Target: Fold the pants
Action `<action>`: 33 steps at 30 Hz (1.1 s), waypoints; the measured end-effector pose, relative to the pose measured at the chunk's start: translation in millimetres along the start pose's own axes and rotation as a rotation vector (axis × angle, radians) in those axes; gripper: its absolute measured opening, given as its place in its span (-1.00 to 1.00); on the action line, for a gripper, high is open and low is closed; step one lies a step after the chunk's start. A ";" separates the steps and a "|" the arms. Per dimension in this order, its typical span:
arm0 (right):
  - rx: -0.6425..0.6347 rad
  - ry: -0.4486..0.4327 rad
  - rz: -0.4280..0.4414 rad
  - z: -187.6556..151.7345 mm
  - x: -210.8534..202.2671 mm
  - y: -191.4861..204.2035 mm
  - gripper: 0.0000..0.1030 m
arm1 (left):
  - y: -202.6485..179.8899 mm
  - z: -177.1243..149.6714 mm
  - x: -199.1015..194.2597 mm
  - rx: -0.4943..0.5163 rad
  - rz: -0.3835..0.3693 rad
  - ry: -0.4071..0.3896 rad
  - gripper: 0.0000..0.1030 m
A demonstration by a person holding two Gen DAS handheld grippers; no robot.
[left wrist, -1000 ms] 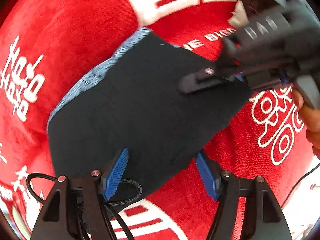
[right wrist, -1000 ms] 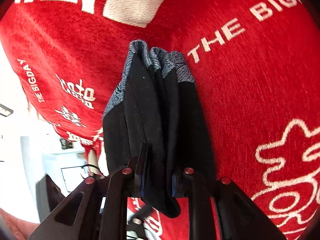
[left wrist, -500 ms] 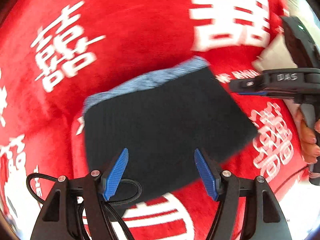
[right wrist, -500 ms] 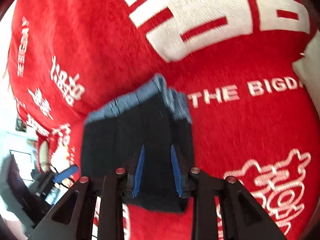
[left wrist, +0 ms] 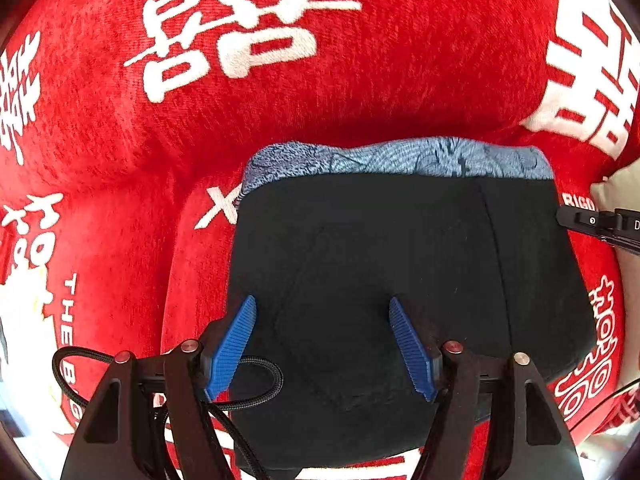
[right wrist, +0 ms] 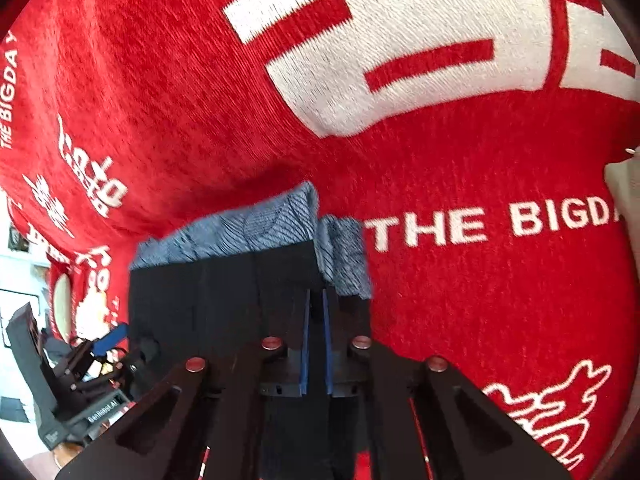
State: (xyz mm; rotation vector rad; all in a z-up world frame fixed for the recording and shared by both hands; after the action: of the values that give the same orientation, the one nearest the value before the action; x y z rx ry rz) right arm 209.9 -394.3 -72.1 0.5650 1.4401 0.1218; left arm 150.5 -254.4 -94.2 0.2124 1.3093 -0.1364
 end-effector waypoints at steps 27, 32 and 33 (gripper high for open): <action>-0.092 -0.003 -0.100 -76.6 -29.7 23.2 -0.36 | -3.6 -4.0 9.7 0.025 -0.001 0.023 0.58; -0.151 -0.002 -0.183 -94.9 -11.1 16.9 -0.37 | -6.2 -5.4 13.3 0.038 0.000 0.025 0.68; -0.166 -0.013 -0.190 -97.0 -10.8 17.3 -0.37 | -7.3 -5.7 14.9 0.042 -0.006 0.024 0.73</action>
State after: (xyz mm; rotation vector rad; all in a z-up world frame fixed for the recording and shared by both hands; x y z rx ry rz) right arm 120.0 -355.4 -57.2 0.2910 1.4482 0.0864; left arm 147.3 -259.9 -110.5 0.2467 1.3319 -0.1673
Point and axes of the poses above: each gripper's, at about its wrist camera, not at the fingertips, and x roughly the way its jaws point, y to its left, z to its top, the point moved 4 cm from there along x, roughly the way its jaws point, and after that the axes turned 13 degrees about x, right-handed, at the moved point
